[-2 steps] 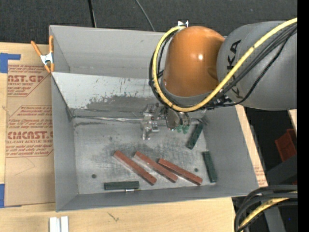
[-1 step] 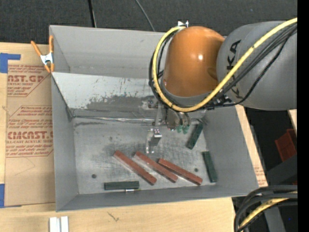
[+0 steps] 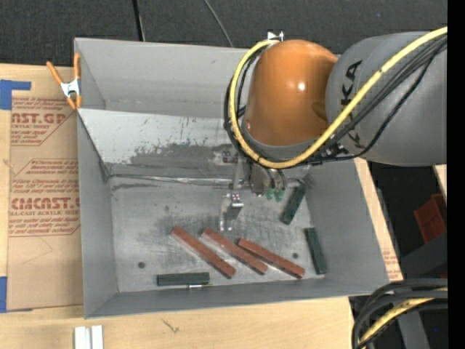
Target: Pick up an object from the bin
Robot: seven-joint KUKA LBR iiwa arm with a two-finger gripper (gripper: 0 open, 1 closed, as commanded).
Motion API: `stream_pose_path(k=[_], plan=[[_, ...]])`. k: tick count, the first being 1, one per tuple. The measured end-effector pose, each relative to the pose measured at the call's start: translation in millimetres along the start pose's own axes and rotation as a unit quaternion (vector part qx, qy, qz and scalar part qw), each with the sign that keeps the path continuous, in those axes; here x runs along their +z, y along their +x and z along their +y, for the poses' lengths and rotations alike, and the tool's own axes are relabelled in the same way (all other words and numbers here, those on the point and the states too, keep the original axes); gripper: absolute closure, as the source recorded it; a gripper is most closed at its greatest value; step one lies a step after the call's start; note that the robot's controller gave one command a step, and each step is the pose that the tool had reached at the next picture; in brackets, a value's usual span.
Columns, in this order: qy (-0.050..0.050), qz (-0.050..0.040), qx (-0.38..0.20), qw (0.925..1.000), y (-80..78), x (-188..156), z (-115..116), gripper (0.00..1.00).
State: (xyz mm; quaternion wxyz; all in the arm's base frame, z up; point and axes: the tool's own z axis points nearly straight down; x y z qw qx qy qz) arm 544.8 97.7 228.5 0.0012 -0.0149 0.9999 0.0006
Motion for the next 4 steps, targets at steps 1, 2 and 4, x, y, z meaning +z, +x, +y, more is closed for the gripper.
stream_pose_path(k=[1,2,4], plan=[[0.0,-0.0017,-0.041,0.9992,4.7,51.4,7.5,0.0],[0.0,0.0008,-0.045,0.999,49.3,97.7,9.3,0.0],[-0.001,0.0064,-0.018,0.9998,7.7,155.5,-15.7,1.0]])
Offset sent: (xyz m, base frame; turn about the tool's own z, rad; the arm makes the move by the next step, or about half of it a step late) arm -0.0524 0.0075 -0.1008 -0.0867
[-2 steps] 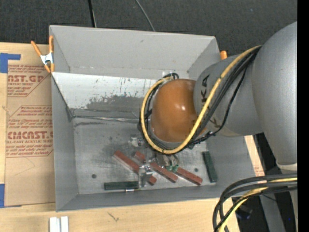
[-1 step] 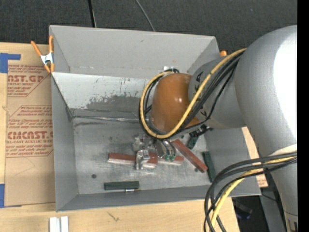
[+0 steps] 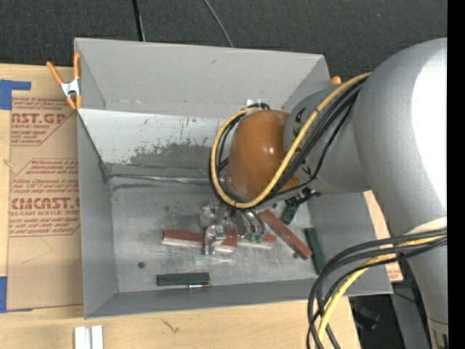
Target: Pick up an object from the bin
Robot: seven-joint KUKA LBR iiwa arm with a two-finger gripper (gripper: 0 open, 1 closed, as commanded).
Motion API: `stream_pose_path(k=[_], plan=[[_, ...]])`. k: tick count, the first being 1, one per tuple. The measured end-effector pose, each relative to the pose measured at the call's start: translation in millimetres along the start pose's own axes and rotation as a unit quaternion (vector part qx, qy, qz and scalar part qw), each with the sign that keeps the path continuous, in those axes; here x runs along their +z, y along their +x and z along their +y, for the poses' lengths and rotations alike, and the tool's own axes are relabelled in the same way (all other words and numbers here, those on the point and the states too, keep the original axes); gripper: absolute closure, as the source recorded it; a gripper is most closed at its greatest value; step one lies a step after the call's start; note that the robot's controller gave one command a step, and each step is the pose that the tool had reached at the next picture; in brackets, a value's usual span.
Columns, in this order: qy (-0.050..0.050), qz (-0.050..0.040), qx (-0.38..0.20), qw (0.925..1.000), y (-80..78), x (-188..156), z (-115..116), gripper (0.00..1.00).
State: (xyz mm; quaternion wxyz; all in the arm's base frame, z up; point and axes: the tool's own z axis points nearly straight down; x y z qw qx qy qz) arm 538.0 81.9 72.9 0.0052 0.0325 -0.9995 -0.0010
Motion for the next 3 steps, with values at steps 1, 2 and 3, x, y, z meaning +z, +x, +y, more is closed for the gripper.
stream_pose_path(k=[1,2,3], plan=[[0.001,-0.0059,0.017,0.9998,-7.1,-115.5,-18.9,1.0],[0.0,-0.0059,0.017,0.9998,-7.1,-115.5,-18.9,1.0],[0.0,-0.0061,0.05,0.9987,-15.1,-144.1,-14.7,1.0]])
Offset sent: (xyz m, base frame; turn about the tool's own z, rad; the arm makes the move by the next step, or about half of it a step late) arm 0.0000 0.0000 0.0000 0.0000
